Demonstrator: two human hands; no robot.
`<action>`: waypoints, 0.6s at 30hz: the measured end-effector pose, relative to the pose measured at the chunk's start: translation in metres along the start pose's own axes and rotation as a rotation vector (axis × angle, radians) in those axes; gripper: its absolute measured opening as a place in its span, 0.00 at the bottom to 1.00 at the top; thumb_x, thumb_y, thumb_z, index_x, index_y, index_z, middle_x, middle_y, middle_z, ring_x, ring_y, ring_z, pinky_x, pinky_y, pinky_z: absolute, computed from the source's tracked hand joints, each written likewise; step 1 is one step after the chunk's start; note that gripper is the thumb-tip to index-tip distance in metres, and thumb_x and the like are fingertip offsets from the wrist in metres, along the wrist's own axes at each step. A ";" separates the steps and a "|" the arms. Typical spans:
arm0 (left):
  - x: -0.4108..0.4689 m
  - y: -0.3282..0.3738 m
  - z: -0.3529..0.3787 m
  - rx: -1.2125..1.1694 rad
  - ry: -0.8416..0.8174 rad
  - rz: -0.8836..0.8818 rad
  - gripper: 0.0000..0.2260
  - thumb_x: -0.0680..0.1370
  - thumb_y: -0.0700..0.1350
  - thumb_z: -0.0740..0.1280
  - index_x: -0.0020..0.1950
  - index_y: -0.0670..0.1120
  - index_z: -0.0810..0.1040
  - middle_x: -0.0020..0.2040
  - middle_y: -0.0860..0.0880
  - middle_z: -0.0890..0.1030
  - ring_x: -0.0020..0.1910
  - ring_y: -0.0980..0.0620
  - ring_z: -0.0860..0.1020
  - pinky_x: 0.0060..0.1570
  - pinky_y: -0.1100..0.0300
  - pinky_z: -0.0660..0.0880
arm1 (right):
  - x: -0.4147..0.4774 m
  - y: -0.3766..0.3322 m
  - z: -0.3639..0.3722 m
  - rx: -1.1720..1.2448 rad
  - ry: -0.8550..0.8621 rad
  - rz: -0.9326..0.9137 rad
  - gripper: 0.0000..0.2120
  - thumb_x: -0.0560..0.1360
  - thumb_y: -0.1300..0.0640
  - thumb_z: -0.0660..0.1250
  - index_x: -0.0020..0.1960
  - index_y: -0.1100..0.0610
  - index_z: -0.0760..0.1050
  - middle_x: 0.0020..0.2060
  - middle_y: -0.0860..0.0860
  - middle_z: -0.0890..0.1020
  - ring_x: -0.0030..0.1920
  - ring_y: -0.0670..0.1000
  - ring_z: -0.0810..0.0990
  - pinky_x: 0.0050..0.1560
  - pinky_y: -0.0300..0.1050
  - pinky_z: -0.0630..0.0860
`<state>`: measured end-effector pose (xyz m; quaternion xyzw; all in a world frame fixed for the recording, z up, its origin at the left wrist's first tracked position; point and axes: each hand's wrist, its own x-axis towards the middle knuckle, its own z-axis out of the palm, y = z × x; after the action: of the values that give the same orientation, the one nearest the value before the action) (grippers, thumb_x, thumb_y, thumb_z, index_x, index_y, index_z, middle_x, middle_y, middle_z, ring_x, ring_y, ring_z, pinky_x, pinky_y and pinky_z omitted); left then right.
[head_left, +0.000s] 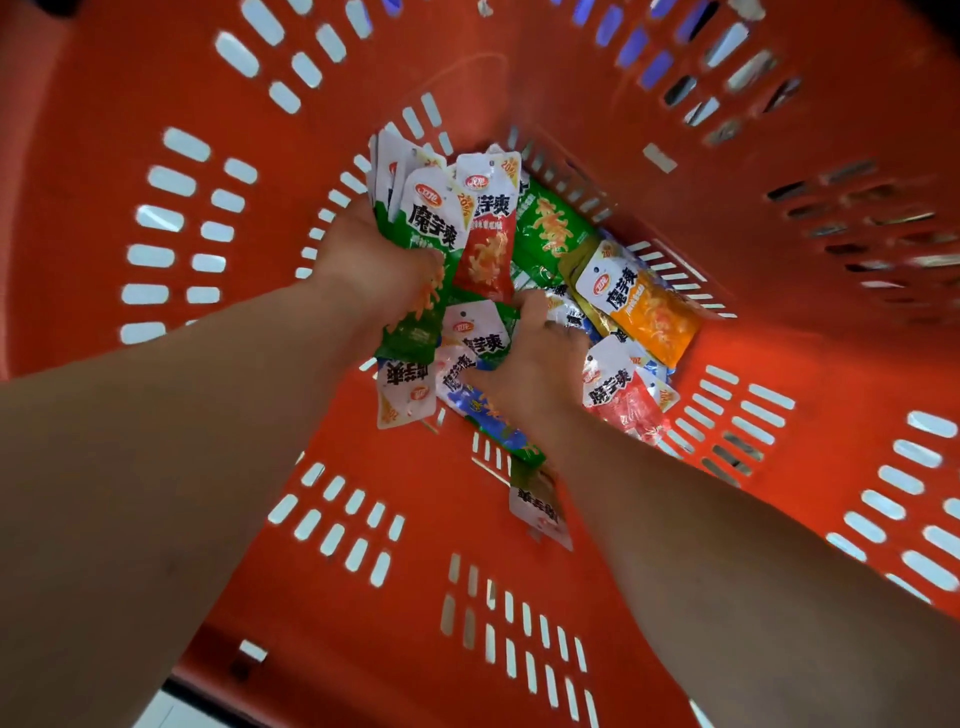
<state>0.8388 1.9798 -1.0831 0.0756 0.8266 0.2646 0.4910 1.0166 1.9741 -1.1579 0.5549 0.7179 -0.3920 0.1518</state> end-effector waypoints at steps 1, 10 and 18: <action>0.000 0.001 0.000 -0.004 -0.003 0.003 0.18 0.78 0.39 0.74 0.64 0.54 0.77 0.44 0.58 0.82 0.39 0.59 0.81 0.28 0.64 0.78 | 0.001 0.002 -0.001 -0.041 -0.022 -0.059 0.43 0.64 0.38 0.81 0.68 0.51 0.61 0.40 0.44 0.75 0.50 0.53 0.77 0.61 0.50 0.64; 0.005 0.000 0.001 -0.012 0.001 0.002 0.21 0.77 0.40 0.75 0.67 0.53 0.77 0.48 0.59 0.82 0.44 0.61 0.80 0.31 0.65 0.75 | 0.006 0.007 -0.013 -0.319 -0.239 -0.248 0.51 0.61 0.33 0.81 0.73 0.52 0.62 0.60 0.51 0.78 0.59 0.56 0.78 0.66 0.53 0.67; 0.006 -0.004 -0.001 -0.025 0.009 -0.016 0.21 0.77 0.40 0.76 0.67 0.53 0.77 0.51 0.57 0.83 0.46 0.60 0.80 0.34 0.64 0.74 | 0.008 -0.002 -0.007 -0.441 -0.353 -0.165 0.37 0.64 0.37 0.79 0.68 0.46 0.72 0.42 0.46 0.77 0.62 0.55 0.77 0.74 0.58 0.54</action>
<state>0.8358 1.9783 -1.0897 0.0618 0.8259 0.2715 0.4903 1.0132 1.9849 -1.1578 0.3713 0.7910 -0.3282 0.3588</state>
